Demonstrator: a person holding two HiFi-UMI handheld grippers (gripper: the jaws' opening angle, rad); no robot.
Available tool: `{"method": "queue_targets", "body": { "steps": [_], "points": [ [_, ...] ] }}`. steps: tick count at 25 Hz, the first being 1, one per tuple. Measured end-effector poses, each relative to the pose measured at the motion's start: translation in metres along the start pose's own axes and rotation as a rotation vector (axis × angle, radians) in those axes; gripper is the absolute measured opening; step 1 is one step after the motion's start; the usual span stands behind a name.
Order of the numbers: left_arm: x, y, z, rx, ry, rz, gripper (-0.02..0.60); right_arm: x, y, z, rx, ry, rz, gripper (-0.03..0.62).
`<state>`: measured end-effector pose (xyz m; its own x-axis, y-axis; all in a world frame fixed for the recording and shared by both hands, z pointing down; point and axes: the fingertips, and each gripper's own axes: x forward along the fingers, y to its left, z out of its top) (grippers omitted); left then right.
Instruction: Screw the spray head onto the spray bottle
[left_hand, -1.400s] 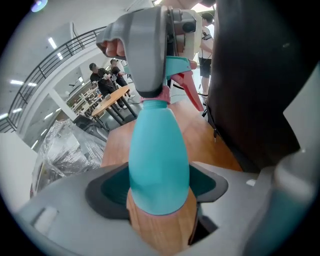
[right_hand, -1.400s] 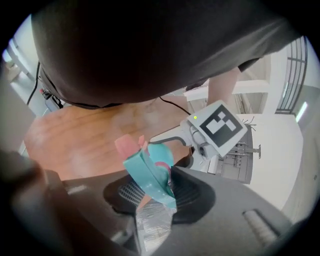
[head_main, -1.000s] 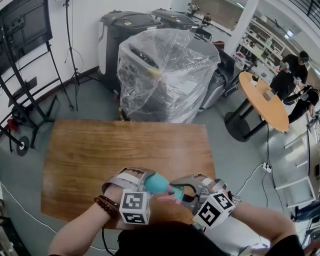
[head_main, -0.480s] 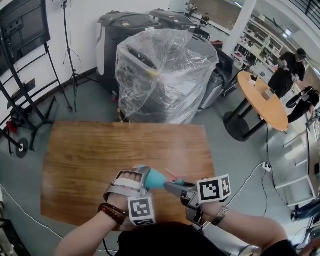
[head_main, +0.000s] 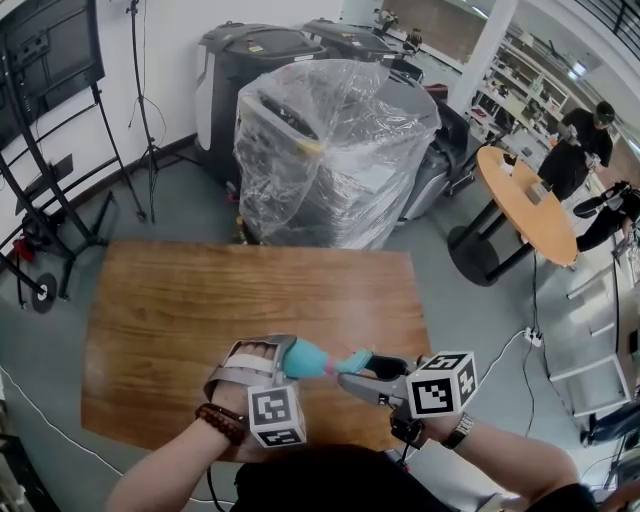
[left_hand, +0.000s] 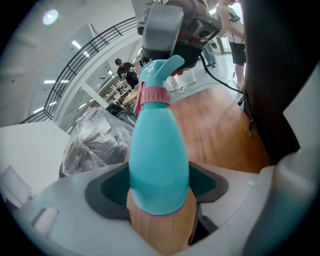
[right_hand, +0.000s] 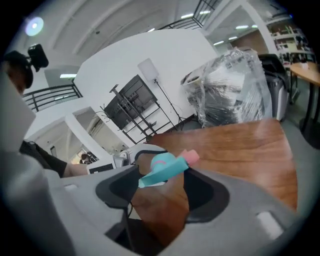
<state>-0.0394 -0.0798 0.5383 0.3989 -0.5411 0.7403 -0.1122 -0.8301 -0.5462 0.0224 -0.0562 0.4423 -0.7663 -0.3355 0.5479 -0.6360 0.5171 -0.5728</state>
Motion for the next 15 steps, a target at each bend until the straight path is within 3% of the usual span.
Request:
{"method": "queue_targets", "body": {
  "steps": [5, 8, 10, 13, 15],
  "points": [
    [-0.003, 0.003, 0.001, -0.062, -0.039, -0.03, 0.376, -0.018, -0.006, 0.006, -0.145, 0.013, -0.054, 0.261],
    [-0.004, 0.001, -0.002, -0.097, -0.049, -0.054, 0.376, -0.031, -0.006, 0.016, -0.338, 0.016, -0.111, 0.262],
    [-0.005, -0.002, -0.002, -0.106, -0.057, -0.07, 0.377, -0.034, 0.003, 0.019, -0.605, 0.046, -0.156, 0.265],
    [-0.006, -0.008, 0.002, -0.096, -0.074, -0.091, 0.377, -0.022, 0.028, 0.009, -1.087, 0.165, -0.198, 0.265],
    [-0.008, -0.013, 0.008, -0.073, -0.09, -0.1, 0.377, -0.009, 0.038, -0.006, -1.303, 0.256, -0.197, 0.265]
  ]
}}
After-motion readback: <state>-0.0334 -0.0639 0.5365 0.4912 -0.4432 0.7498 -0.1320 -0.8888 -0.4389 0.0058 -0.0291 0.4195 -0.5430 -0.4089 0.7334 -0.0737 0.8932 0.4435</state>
